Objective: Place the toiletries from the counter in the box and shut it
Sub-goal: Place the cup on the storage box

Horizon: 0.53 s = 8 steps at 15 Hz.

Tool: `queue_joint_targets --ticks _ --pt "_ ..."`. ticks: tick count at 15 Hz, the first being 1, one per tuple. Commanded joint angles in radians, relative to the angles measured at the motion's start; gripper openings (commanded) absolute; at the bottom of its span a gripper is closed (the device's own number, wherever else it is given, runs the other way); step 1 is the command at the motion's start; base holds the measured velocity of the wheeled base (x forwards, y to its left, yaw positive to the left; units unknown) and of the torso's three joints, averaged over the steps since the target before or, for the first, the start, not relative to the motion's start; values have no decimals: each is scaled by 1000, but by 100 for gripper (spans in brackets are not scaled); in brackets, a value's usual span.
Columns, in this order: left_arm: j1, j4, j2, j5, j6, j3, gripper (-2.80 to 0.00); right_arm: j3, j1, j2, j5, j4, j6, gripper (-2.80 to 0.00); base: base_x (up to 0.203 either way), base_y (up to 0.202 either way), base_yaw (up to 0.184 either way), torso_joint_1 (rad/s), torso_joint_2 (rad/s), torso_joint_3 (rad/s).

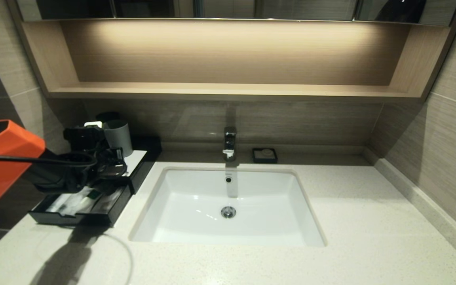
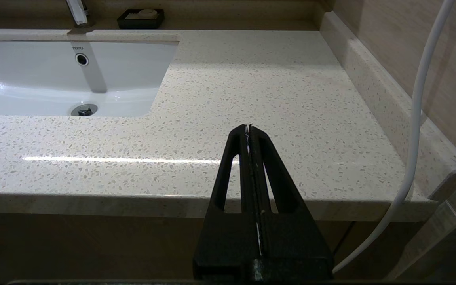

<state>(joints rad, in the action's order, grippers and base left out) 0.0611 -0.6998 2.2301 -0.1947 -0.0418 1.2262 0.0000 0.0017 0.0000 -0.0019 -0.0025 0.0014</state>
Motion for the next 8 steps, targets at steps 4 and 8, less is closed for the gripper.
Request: queue_joint_targets --ticks 4,8 --pt "-1 -71 47 -2 20 8 -280 2 0 -2 0 -1 0 -280 0 0 0 0 0 0" --pt "-1 -73 59 -2 20 33 -280 2 0 0 0 -1 0 -280 0 0 0 0 0 0"
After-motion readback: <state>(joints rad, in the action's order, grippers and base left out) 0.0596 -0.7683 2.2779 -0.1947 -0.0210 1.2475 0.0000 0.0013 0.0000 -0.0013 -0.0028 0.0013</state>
